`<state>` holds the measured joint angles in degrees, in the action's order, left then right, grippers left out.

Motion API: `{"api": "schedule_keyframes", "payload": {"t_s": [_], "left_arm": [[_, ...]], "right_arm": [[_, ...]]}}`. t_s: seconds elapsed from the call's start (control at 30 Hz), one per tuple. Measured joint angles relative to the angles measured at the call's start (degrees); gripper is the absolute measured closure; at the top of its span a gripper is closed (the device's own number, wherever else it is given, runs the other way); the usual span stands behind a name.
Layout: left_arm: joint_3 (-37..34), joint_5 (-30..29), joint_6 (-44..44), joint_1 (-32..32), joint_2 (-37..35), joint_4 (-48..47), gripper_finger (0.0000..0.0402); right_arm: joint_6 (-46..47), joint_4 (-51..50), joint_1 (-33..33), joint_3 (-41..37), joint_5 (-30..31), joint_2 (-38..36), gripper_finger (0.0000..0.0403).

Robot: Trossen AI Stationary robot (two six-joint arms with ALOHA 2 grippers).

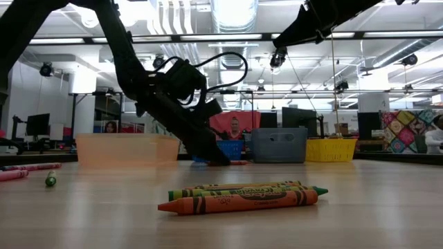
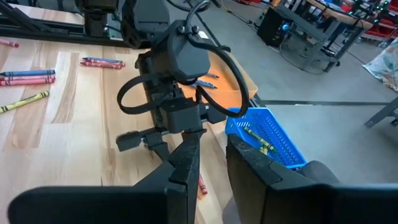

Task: Sort crayons
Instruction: Put the orange crayon into the yellow bin

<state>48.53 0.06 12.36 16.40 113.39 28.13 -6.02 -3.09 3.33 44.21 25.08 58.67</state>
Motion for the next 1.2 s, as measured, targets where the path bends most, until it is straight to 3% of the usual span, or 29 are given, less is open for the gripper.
{"api": "schedule_keyframes", "payload": {"t_s": [0.53,1.2], "left_arm": [[0.1,0.5,-1.5,0.0,0.3,-0.5,0.0266],[0.1,3.4,-2.4,-0.1,0.4,-2.4,0.0358]], "right_arm": [[0.4,0.0,0.0,0.0,0.0,0.0,0.0333],[0.4,0.0,0.0,0.0,0.0,0.0,0.0335]]}}
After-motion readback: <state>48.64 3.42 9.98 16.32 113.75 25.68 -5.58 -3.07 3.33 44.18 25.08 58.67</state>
